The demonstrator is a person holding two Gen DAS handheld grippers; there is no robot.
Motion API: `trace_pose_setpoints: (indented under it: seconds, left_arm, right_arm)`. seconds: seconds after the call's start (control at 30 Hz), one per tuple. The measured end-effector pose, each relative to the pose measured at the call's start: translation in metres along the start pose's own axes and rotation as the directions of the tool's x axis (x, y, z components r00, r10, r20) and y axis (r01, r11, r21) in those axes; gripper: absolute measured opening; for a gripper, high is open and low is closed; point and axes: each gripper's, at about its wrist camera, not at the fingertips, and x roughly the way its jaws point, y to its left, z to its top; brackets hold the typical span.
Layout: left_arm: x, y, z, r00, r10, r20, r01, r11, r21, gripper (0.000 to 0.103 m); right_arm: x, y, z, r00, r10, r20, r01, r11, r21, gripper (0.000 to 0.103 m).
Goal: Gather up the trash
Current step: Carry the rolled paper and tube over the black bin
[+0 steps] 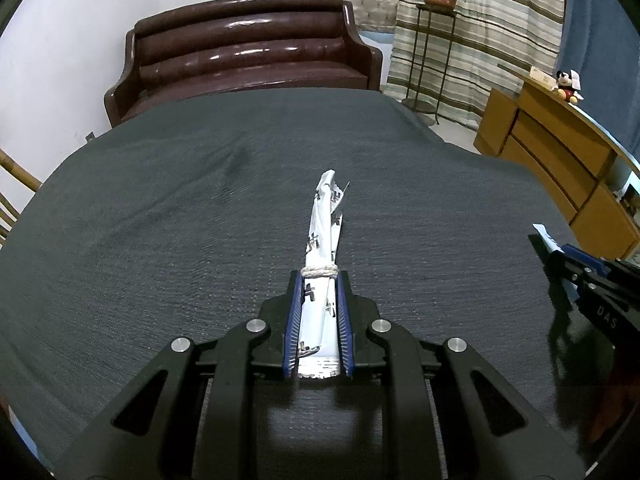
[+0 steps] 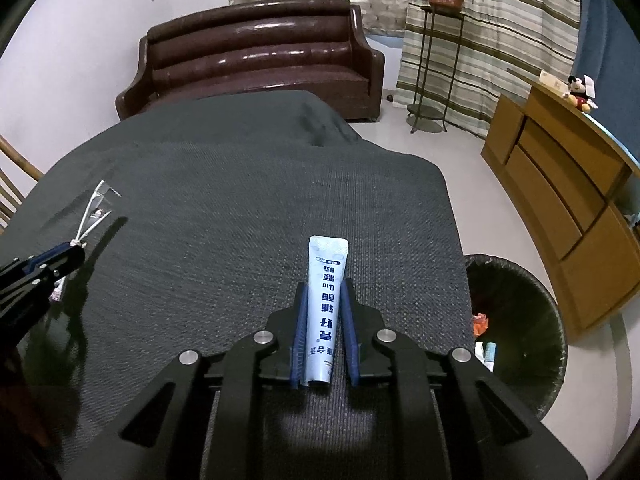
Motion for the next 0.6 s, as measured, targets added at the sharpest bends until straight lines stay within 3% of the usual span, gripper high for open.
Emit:
trace_pose_setpoints:
  seconds: [0.33, 0.6]
  left_arm:
    - [-0.018, -0.03, 0.0, 0.998, -0.046, 0.033, 0.045, 0.998, 0.038, 0.017]
    - [-0.028, -0.073, 0.003, 0.993, -0.106, 0.052, 0.101, 0.991, 0.09, 0.017]
  right_arm:
    - [-0.025, -0.017, -0.006, 0.998, 0.001, 0.061, -0.003, 0.999, 0.036, 0.018]
    - [-0.046, -0.054, -0.012, 0.993, -0.05, 0.104, 0.041, 0.995, 0.092, 0.018]
